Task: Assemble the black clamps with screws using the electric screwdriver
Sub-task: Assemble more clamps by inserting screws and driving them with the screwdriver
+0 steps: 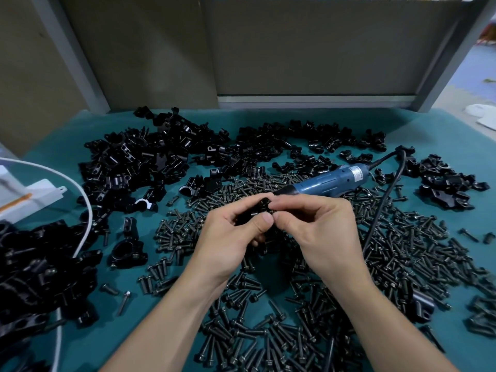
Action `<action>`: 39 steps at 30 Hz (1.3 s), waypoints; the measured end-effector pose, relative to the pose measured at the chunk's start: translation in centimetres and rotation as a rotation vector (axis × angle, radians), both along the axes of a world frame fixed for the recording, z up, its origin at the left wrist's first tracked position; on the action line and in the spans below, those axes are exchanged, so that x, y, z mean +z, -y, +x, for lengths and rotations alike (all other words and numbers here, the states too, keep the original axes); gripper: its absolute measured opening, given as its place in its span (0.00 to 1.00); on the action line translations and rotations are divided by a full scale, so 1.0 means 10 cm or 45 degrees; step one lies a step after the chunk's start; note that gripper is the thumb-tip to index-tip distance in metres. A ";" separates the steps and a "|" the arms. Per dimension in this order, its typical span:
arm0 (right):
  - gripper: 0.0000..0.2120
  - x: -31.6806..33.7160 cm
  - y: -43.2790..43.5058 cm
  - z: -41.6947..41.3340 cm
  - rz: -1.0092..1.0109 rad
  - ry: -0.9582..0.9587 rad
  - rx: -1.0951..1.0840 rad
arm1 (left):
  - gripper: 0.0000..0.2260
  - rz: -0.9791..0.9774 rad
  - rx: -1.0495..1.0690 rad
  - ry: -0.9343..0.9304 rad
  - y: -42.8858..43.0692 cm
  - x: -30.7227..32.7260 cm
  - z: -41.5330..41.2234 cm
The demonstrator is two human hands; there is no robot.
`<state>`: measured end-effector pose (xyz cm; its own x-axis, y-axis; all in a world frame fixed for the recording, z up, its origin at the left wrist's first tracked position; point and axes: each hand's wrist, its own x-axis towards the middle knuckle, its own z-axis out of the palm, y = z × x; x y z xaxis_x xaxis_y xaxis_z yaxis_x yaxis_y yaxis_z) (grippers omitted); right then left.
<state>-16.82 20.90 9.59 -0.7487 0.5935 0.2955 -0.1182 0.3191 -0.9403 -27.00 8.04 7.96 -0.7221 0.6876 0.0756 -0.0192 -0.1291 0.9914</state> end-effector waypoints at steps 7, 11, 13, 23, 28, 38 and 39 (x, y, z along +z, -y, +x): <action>0.15 0.02 0.07 0.04 0.307 0.130 -0.203 | 0.13 -0.087 0.061 -0.112 0.02 -0.05 -0.05; 0.09 0.03 0.06 0.03 0.417 0.259 -0.193 | 0.14 -0.154 0.072 -0.237 0.05 -0.05 -0.07; 0.08 0.03 0.05 0.02 0.410 0.301 -0.185 | 0.15 -0.186 0.092 -0.275 0.06 -0.06 -0.07; 0.04 0.07 0.12 0.02 0.673 0.375 -0.084 | 0.19 -0.145 0.108 -0.413 0.08 -0.01 -0.05; 0.09 0.12 0.15 -0.01 0.702 0.470 -0.071 | 0.19 -0.136 0.126 -0.468 0.10 0.00 -0.04; 0.15 0.09 0.07 -0.01 0.434 0.472 0.097 | 0.19 -0.158 0.195 -0.586 0.11 -0.03 -0.05; 0.16 0.10 0.05 -0.01 0.392 0.496 0.074 | 0.19 -0.169 0.243 -0.579 0.11 -0.05 -0.06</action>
<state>-16.89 20.38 10.62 -0.8674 0.4768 0.1423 0.1973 0.5921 -0.7813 -27.57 6.95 7.43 -0.7501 0.5718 0.3322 0.4296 0.0394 0.9021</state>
